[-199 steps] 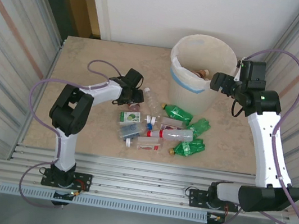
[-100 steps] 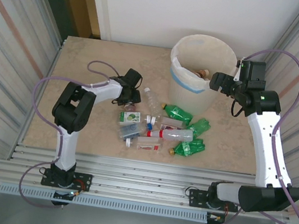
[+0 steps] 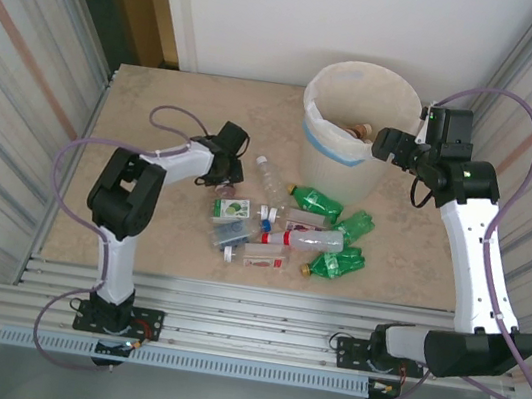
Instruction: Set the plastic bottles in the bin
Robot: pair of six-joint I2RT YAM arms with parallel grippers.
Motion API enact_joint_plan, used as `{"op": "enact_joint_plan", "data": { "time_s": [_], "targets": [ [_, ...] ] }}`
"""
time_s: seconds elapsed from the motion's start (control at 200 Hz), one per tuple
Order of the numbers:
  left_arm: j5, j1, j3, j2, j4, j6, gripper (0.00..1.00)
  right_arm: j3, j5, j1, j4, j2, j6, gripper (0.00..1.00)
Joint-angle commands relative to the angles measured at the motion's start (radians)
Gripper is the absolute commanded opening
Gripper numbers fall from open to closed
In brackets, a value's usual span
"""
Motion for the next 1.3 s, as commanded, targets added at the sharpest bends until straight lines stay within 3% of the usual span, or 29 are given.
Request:
{"op": "enact_joint_plan", "data": {
  "time_s": [0.0,0.286,0.566,1.042,1.297],
  "targets": [
    [-0.052,0.007,-0.037,-0.101,0.018,0.042,0.41,0.003,-0.021,-0.008,0.026,-0.012,0.022,0.98],
    [-0.037,0.007,-0.198,-0.331,0.141,0.103,0.39,0.002,-0.082,-0.006,0.062,-0.021,0.044,0.98],
    [0.108,0.008,-0.402,-0.593,0.372,0.175,0.35,-0.006,-0.225,0.023,0.125,-0.022,0.085,0.98],
    [0.396,-0.014,-0.575,-0.876,0.652,0.258,0.31,0.006,-0.537,0.243,0.385,0.095,0.153,0.99],
    [0.442,-0.076,-0.581,-0.933,0.690,0.319,0.30,0.057,-0.651,0.344,0.479,0.213,0.188,0.98]
  ]
}}
